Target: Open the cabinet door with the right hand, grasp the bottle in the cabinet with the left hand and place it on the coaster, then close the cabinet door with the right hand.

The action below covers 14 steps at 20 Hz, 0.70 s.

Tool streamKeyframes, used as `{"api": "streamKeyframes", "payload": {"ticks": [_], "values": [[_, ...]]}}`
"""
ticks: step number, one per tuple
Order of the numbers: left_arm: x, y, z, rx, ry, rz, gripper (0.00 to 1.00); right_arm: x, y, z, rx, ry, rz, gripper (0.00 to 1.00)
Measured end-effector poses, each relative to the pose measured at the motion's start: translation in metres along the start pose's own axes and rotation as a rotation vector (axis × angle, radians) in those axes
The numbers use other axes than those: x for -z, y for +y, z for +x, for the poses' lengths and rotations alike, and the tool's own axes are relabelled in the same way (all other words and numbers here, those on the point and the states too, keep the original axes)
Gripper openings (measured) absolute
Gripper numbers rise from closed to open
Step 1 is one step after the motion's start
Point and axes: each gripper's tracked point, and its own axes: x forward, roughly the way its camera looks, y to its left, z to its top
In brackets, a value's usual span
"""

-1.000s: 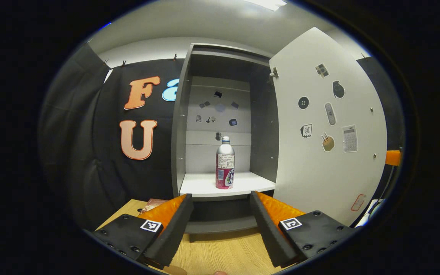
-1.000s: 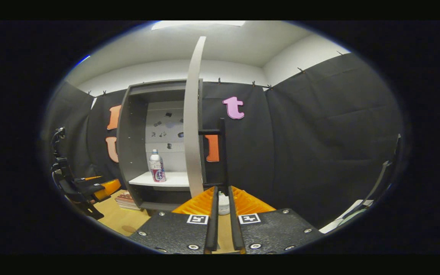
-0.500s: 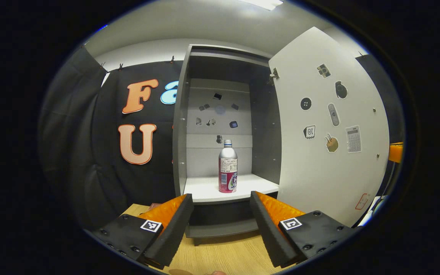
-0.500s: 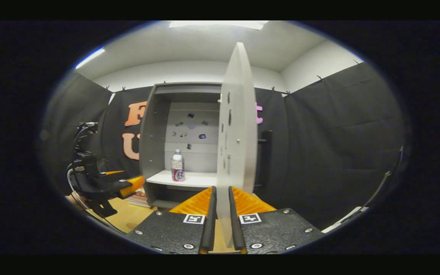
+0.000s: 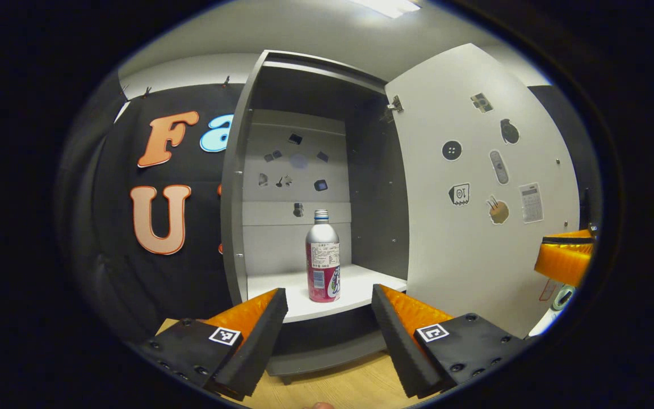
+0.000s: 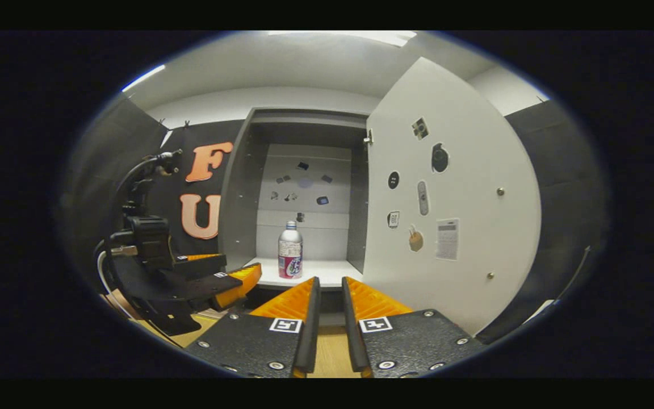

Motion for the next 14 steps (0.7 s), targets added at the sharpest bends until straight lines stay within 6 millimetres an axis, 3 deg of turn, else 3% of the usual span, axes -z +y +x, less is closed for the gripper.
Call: {"api": "streamKeyframes", "payload": {"ticks": [2, 5, 10, 13, 14], "values": [[0.000, 0.008, 0.017, 0.024, -0.003, -0.007, 0.96, 0.004, 0.015, 0.022, 0.013, 0.016, 0.017, 0.25], [-0.002, 0.010, 0.047, 0.057, -0.016, -0.030, 0.97, 0.013, 0.031, 0.047, 0.004, 0.040, 0.007, 0.39], [-0.005, 0.007, 0.094, 0.072, -0.052, -0.010, 0.97, 0.021, 0.034, 0.061, 0.012, 0.052, -0.051, 0.60], [-0.005, 0.009, 0.119, 0.051, -0.068, 0.009, 0.97, 0.028, 0.030, 0.064, 0.008, 0.065, -0.074, 0.82], [-0.004, 0.008, 0.128, 0.045, -0.073, 0.013, 0.97, 0.028, 0.027, 0.067, 0.008, 0.065, -0.084, 0.84]]}}
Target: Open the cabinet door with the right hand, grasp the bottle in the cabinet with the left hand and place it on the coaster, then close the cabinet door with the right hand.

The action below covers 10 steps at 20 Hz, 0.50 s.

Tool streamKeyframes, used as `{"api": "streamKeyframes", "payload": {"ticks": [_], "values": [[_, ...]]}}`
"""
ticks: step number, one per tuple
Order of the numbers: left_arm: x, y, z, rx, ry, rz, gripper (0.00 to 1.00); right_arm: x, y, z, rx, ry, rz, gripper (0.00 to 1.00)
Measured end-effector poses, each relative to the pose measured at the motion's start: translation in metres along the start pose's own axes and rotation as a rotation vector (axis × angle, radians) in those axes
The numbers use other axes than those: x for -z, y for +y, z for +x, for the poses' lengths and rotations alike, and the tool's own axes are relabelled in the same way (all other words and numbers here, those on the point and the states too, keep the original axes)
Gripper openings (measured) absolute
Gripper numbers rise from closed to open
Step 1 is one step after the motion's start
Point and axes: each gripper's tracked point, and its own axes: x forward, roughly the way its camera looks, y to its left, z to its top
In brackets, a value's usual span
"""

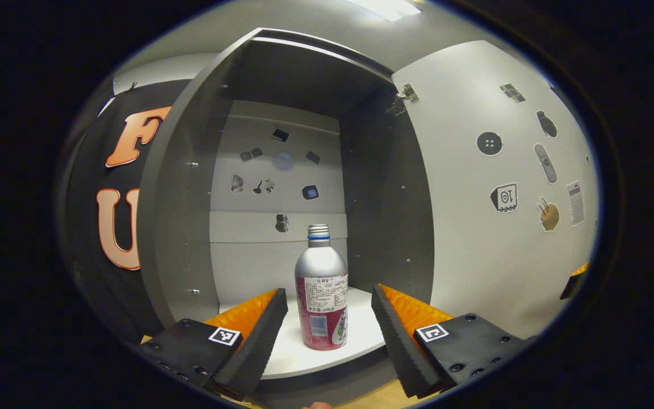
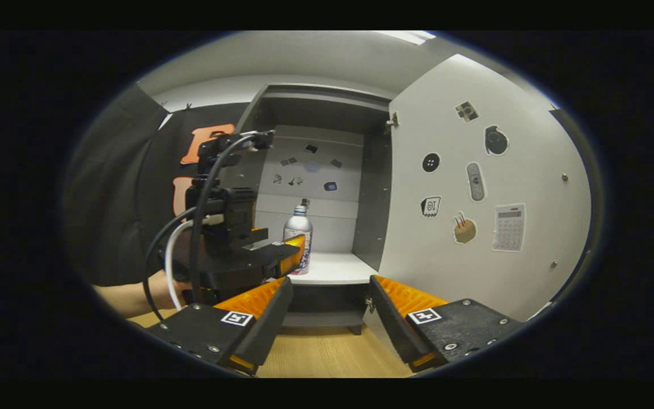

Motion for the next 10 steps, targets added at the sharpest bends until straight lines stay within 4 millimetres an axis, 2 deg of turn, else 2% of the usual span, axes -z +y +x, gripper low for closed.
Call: {"api": "streamKeyframes", "payload": {"ticks": [5, 10], "values": [[0.009, 0.008, 0.035, -0.038, 0.006, 0.028, 0.97, 0.012, -0.009, 0.011, -0.023, 0.010, 0.011, 0.89], [0.021, 0.012, 0.059, -0.062, 0.034, 0.050, 0.98, 0.023, -0.014, 0.025, -0.056, 0.029, 0.055, 0.93]]}}
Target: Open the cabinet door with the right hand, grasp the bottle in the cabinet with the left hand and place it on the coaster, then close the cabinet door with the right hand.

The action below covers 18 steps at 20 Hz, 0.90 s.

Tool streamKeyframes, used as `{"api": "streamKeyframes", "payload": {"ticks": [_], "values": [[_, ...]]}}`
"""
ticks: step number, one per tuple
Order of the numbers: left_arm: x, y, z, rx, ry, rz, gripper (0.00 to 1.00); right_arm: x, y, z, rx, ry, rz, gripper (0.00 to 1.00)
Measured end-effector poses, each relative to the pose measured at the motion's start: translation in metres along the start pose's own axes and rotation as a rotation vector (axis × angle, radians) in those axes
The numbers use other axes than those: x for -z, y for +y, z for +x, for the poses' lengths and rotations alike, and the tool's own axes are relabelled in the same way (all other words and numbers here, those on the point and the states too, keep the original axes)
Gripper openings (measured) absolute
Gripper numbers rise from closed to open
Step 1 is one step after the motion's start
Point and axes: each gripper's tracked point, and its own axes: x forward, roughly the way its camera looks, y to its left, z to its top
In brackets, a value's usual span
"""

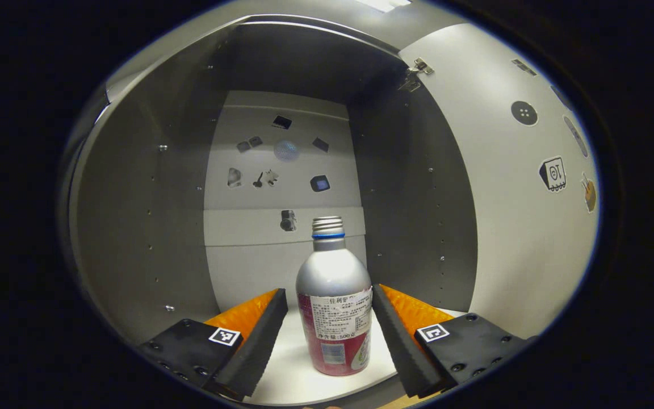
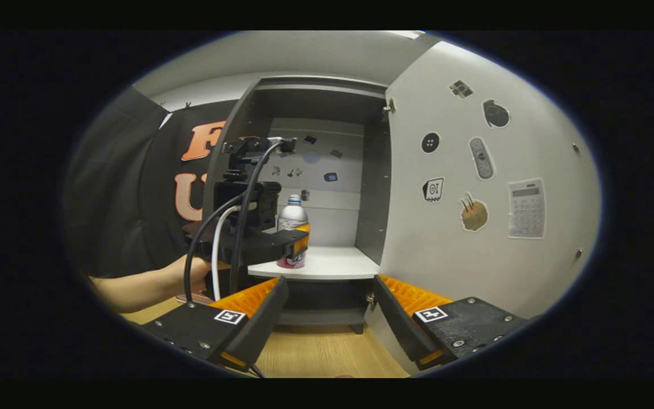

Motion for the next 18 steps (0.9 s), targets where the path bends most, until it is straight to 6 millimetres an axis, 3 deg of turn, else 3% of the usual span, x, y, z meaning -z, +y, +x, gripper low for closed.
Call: {"api": "streamKeyframes", "payload": {"ticks": [2, 4, 6, 11, 14, 18], "values": [[0.005, -0.003, 0.005, 0.005, 0.014, 0.003, 0.97, 0.000, -0.001, 0.002, -0.009, 0.000, 0.016, 0.93], [0.005, -0.004, 0.005, -0.002, 0.013, -0.003, 0.88, -0.001, -0.004, 0.003, -0.015, -0.005, 0.018, 0.93], [0.005, -0.003, 0.004, -0.007, 0.016, -0.002, 0.86, -0.001, -0.007, 0.003, -0.018, -0.008, 0.012, 0.93], [-0.009, 0.001, -0.016, -0.027, -0.018, -0.051, 0.82, -0.002, -0.010, -0.006, -0.048, -0.019, 0.013, 0.93], [-0.020, 0.007, -0.049, -0.063, -0.049, -0.041, 0.82, -0.002, -0.008, -0.016, -0.091, -0.022, 0.021, 0.93], [-0.028, 0.017, -0.122, -0.126, -0.081, -0.030, 0.81, 0.002, 0.002, -0.029, -0.186, -0.035, 0.021, 0.93]]}}
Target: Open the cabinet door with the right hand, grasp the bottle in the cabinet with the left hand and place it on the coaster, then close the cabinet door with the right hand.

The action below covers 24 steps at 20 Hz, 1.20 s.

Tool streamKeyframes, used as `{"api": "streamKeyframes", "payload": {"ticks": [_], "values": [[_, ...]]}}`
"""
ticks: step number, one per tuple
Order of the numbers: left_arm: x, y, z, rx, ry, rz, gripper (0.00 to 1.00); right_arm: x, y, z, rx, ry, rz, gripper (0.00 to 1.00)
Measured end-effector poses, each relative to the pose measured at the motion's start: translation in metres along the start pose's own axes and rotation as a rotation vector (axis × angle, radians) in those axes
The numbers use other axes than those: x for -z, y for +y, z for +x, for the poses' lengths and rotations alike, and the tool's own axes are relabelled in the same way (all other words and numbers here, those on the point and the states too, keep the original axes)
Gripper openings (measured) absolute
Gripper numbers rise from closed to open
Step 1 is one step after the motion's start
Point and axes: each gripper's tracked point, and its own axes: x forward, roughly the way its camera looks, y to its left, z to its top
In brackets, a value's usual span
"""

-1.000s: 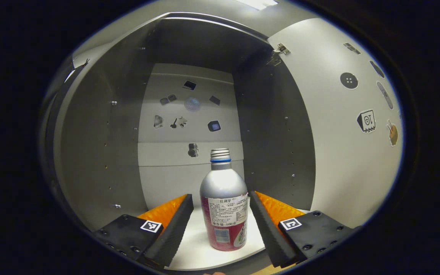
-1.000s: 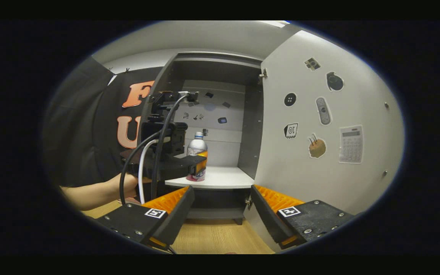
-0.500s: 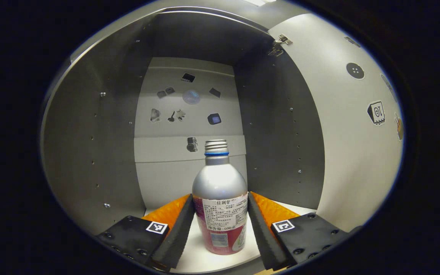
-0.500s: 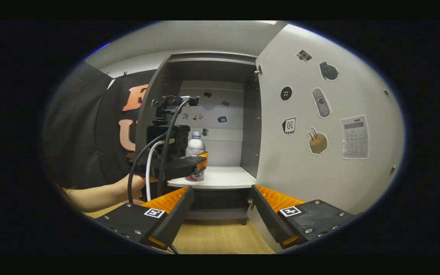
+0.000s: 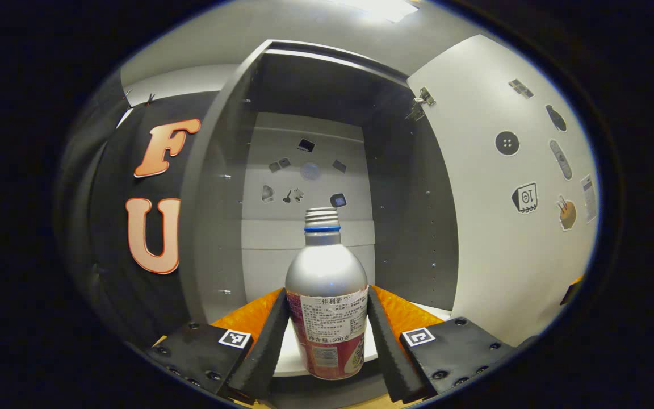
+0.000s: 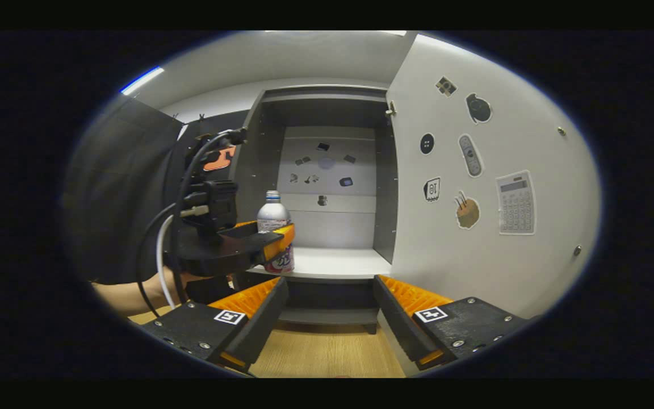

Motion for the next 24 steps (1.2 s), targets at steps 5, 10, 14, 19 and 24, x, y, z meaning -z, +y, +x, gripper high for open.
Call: {"api": "streamKeyframes", "payload": {"ticks": [5, 10, 14, 19, 24], "values": [[0.010, 0.031, -0.099, -0.085, 0.001, 0.051, 0.82, 0.005, 0.018, -0.008, -0.056, -0.016, 0.041, 0.93], [0.047, 0.055, -0.176, -0.106, 0.059, 0.023, 0.82, 0.010, 0.046, -0.026, -0.040, -0.006, 0.066, 0.93], [0.084, 0.073, -0.221, -0.088, 0.105, 0.008, 0.82, 0.023, 0.074, -0.047, -0.001, 0.017, 0.046, 0.93], [0.142, 0.093, -0.268, -0.095, 0.143, 0.025, 0.82, 0.044, 0.119, -0.075, -0.010, 0.048, 0.022, 0.93], [0.206, 0.090, -0.293, -0.109, 0.198, 0.032, 0.82, 0.077, 0.140, -0.085, -0.049, 0.097, 0.004, 0.93]]}}
